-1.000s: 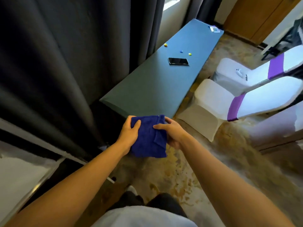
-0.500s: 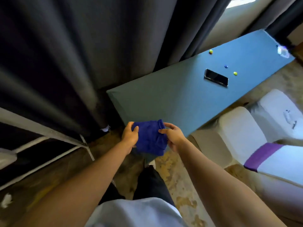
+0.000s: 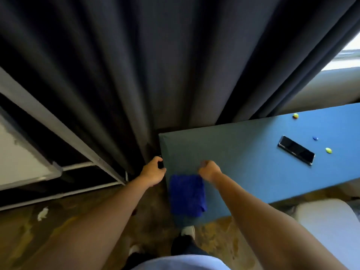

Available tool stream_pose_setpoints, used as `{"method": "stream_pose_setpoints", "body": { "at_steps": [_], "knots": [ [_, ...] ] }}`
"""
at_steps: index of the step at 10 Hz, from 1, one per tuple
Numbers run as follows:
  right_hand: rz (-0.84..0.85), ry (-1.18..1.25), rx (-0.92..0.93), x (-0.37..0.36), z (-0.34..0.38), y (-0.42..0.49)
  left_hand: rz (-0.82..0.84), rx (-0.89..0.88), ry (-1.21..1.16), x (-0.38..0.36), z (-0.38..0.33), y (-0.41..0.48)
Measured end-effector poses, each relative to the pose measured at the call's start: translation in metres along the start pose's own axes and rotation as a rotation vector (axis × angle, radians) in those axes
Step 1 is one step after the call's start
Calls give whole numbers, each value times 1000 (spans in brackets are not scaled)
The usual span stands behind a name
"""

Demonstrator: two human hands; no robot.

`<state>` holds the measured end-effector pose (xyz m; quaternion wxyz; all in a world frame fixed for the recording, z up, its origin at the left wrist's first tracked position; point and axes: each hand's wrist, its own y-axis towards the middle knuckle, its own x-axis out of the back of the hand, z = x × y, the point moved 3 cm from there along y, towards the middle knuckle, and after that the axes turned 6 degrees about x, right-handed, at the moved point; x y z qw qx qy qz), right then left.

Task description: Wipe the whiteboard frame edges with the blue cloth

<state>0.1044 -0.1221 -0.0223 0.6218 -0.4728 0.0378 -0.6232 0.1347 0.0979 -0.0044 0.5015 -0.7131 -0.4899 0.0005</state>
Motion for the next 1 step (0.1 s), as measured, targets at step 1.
{"method": "stream_pose_setpoints", "body": {
  "at_steps": [1],
  "knots": [
    [17,4,194,13,84,-3,-139,-196,93,64,-33,-8]
  ]
}}
